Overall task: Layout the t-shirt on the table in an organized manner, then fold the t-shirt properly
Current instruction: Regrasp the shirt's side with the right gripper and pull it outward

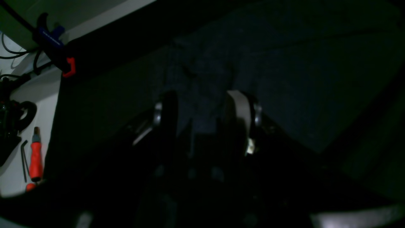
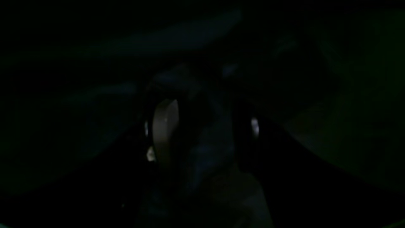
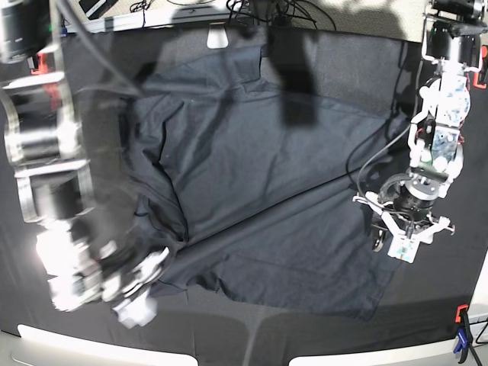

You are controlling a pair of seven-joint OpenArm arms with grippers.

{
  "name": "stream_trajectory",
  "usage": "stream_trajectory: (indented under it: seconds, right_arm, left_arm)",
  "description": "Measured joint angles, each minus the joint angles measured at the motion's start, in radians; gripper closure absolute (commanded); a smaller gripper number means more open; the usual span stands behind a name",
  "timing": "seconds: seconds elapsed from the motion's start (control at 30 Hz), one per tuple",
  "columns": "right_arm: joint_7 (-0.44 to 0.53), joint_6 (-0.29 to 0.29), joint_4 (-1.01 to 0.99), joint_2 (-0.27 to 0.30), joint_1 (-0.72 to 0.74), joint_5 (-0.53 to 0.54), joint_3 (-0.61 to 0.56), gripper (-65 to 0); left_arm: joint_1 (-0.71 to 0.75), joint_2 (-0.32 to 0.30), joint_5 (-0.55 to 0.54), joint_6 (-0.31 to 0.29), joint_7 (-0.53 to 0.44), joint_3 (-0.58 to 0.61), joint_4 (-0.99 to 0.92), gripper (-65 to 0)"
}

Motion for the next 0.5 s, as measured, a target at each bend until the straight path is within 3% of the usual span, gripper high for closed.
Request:
stream_trajectory:
  seconds: [0.17,0.37,0.5]
  right_arm:
    - [0.061,-0.041,-0.005,-0.060,-0.043,-0.150,0.000,-25.8]
    - [0.068,-0.104,-0.005,-0.124,-0.034,-0.151,0.000,-25.8]
    - [0.045,-0.106,-0.005,-0.139,-0.035,-0.152,0.000,-25.8]
  left_arm:
    - [0.000,0.000,0.000,0.000,0.000,0.000,0.000,-21.9]
    - [0.000,0.000,0.000,0.000,0.001,0.000,0.000,-21.9]
    - [0.000,0.000,0.000,0.000,0.008,0.000,0.000,-21.9]
